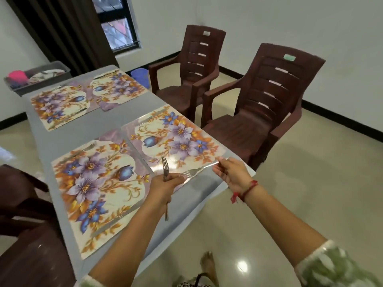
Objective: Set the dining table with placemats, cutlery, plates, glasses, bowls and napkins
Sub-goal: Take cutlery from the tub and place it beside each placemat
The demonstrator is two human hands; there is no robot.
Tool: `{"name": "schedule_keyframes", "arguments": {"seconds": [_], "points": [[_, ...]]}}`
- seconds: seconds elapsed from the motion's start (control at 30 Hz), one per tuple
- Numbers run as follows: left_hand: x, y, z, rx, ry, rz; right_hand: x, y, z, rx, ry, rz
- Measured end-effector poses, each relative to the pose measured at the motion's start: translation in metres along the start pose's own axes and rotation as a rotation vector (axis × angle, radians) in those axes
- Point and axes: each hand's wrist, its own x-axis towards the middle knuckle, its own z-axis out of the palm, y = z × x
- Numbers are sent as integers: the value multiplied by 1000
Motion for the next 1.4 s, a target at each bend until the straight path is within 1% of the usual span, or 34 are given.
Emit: {"name": "schedule_keyframes", "arguments": {"seconds": [0.07,0.2,0.3,0.4,0.47,0.53,0.7,0.8,0.93,1.0,1.1,1.17,1.2,1.27,1.33,1.37,1.4], "points": [[21,-2,2,-5,40,-32,42,-7,8,-76,0,18],[68,6,-2,-49,196,-119,122,-18,20,-239,40,49],[87,15,-2,-107,255,-160,156,-7,23,-460,58,77],[109,19,1,-88,302,-194,171,12,25,-534,33,129],[121,19,3,-96,315,-217,176,20,25,-611,33,131],[126,22,8,-118,307,-222,179,21,22,-697,39,98],[127,27,19,-139,306,-239,182,17,17,-988,20,-74],[124,24,24,-169,304,-238,180,16,19,-974,-11,-104],[116,25,35,-151,332,-270,181,13,20,-1027,-52,-126],[111,27,44,-164,344,-271,179,9,17,-960,-78,-95],[105,28,63,-212,341,-262,165,-8,8,-769,-112,-86],[104,32,89,-330,303,-220,154,-30,-4,-678,-154,-98],[104,36,106,-386,293,-203,148,-44,-12,-631,-207,-78],[104,47,147,-453,260,-140,140,-73,-31,-586,-368,12],[103,58,198,-494,198,-38,137,-101,-61,-668,-541,98],[101,64,225,-493,179,5,138,-113,-79,-704,-597,114],[100,70,249,-468,171,34,139,-122,-95,-701,-619,110]]}}
